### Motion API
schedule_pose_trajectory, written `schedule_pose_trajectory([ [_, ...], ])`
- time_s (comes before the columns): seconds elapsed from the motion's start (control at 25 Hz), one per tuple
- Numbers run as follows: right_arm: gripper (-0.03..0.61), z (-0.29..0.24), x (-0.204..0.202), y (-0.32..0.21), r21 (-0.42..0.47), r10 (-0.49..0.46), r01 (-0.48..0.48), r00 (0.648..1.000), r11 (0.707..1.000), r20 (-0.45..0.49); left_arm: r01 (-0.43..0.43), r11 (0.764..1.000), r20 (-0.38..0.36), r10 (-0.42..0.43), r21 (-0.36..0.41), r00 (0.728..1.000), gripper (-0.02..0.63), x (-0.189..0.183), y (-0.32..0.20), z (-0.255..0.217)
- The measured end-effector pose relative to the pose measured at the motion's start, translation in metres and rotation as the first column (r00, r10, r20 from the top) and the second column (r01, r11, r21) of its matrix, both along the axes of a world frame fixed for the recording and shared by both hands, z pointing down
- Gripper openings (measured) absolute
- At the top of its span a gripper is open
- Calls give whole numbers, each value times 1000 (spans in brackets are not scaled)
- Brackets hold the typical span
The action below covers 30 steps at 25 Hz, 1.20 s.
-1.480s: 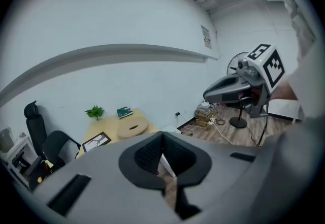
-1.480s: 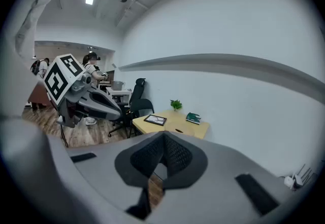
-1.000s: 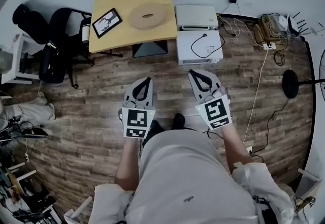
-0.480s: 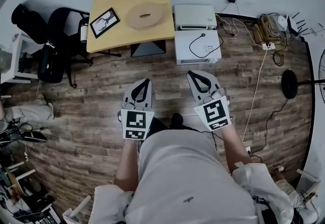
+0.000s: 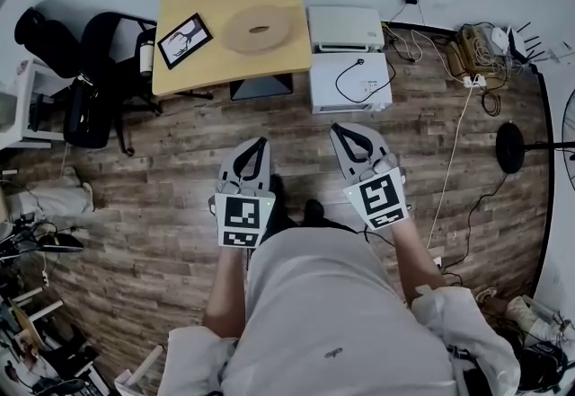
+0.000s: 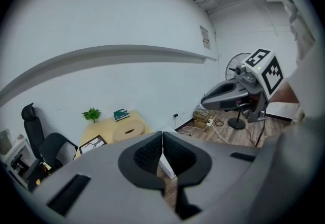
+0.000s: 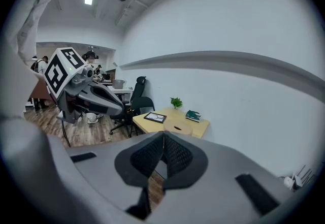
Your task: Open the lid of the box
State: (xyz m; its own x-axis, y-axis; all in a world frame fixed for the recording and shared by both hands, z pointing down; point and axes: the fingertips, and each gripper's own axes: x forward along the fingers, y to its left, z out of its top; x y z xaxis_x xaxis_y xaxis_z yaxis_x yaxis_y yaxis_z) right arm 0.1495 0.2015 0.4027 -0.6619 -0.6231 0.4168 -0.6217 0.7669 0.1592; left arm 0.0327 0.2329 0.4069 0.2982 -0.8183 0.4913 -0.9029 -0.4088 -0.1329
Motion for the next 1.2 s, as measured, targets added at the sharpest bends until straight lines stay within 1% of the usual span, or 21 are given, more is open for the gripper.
schedule_pose_trajectory([
  [0.24, 5, -3, -28, -22, -1, 15, -15, 1000, 1000, -19, -20, 1000, 6, 20, -1, 1000, 8, -30, -22, -2],
  [0.6, 12, -7, -78, -58, -16, 67, -68, 997, 998, -42, -97, 995, 17, 98, -19, 995, 8, -76, -64, 0],
  [0.68, 29, -5, -90, -65, -19, 68, -70, 996, 997, -53, -112, 994, 15, 113, -15, 994, 8, -87, -73, 0],
  [1.0, 52, 7, -142, -89, -31, 83, -86, 993, 996, -83, -167, 986, -1, 167, -18, 986, 8, -130, -101, 10],
  [1.2, 72, 19, -167, -102, -56, 87, -93, 992, 994, -93, -201, 979, -17, 201, -23, 979, 8, -147, -111, 21],
])
